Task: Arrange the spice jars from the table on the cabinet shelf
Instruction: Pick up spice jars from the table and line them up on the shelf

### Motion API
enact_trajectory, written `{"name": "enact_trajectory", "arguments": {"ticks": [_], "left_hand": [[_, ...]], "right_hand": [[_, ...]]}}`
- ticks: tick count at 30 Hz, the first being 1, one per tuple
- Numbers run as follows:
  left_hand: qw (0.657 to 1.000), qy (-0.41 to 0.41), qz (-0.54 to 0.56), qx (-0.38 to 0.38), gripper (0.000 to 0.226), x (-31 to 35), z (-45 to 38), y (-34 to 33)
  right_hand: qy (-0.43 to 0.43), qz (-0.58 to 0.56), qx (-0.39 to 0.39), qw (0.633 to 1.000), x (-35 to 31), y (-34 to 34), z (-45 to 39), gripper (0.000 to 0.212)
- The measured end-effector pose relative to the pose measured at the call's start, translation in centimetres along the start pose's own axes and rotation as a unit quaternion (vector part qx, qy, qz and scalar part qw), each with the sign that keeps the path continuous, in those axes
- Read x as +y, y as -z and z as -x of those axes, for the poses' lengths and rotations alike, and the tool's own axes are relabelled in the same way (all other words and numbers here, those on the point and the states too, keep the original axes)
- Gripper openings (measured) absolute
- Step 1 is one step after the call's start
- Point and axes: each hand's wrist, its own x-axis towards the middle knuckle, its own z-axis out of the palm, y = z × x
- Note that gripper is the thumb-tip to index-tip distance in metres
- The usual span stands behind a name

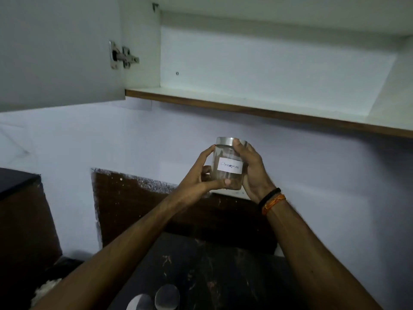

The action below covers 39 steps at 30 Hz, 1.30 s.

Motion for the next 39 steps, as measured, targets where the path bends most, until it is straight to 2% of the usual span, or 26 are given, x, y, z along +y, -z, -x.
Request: {"name": "enact_trajectory", "arguments": {"ticks": [8, 16, 22, 25, 29, 32, 34, 35, 39], "left_hand": [[0.996, -0.064, -0.056, -0.01, 0.094, 6.8, -5.0, 3.9], [0.991, -0.106, -0.075, -0.015, 0.097, 11.7, -9.1, 7.0], [0.984, -0.143, -0.097, -0.038, 0.127, 13.5, -12.2, 9.1], [0.979, -0.165, -0.113, -0.049, 0.129, 14.0, -13.2, 9.9], [0.982, -0.149, -0.101, -0.061, 0.112, 14.2, -14.2, 11.3], [0.992, -0.104, -0.044, -0.058, 0.074, 14.4, -15.2, 12.4], [0.996, -0.081, -0.027, -0.025, 0.049, 14.7, -16.2, 12.7], [0.997, -0.075, -0.029, -0.009, 0.044, 14.8, -16.7, 12.8], [0.996, -0.058, -0.064, 0.016, 0.054, 15.2, -18.5, 13.4]], "right_hand": [[0.078, 0.009, -0.029, 0.996, -6.7, -2.3, -5.2, 0.058], [0.114, 0.055, -0.023, 0.992, -11.5, -4.2, -9.2, 0.05], [0.129, 0.064, -0.031, 0.989, -13.1, -5.5, -11.6, 0.053], [0.139, 0.049, -0.038, 0.988, -13.4, -5.9, -12.7, 0.051], [0.133, 0.04, -0.037, 0.99, -13.1, -6.2, -14.0, 0.048], [0.13, 0.031, -0.034, 0.99, -12.9, -6.5, -14.8, 0.047], [0.135, 0.039, -0.029, 0.99, -12.7, -6.8, -15.3, 0.046], [0.139, 0.048, -0.025, 0.989, -12.6, -7.1, -15.5, 0.045], [0.133, 0.041, -0.047, 0.989, -12.3, -7.8, -16.1, 0.046]]}}
